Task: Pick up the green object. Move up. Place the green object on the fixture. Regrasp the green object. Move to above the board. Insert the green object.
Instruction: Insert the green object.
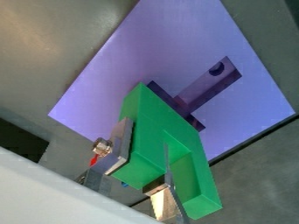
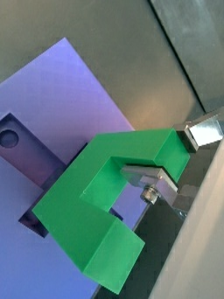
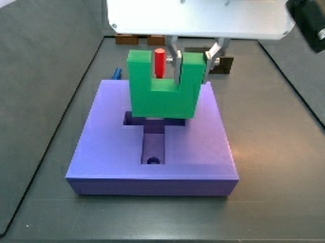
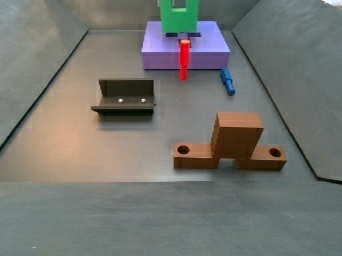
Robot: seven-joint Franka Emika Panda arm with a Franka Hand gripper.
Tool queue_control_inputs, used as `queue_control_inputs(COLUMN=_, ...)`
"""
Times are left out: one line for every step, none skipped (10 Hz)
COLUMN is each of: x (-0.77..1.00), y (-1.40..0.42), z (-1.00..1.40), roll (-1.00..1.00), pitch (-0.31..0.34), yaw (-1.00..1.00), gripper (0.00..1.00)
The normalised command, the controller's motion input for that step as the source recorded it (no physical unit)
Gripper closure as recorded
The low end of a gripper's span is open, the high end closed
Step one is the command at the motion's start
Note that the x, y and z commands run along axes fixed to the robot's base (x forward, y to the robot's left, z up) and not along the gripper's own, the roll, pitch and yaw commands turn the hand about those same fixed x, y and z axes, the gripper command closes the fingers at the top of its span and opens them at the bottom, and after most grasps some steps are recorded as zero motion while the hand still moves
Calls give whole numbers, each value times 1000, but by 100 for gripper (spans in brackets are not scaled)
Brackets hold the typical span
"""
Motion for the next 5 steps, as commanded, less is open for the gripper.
queue_control_inputs(x=-3, y=31, z=-246, roll=0, pitch=-4, yaw=-91, gripper=100)
queue_control_inputs(x=0, y=34, z=-234, roll=0, pitch=-3, yaw=-83, gripper=100)
queue_control_inputs(x=0, y=9, z=-206, roll=0, pitch=-6, yaw=-69, gripper=100)
queue_control_inputs(x=0, y=0, z=-169, roll=0, pitch=0, yaw=-69, gripper=100)
queue_control_inputs(x=-169, y=6, z=-129, roll=-34, pitch=-47, yaw=0, gripper=100)
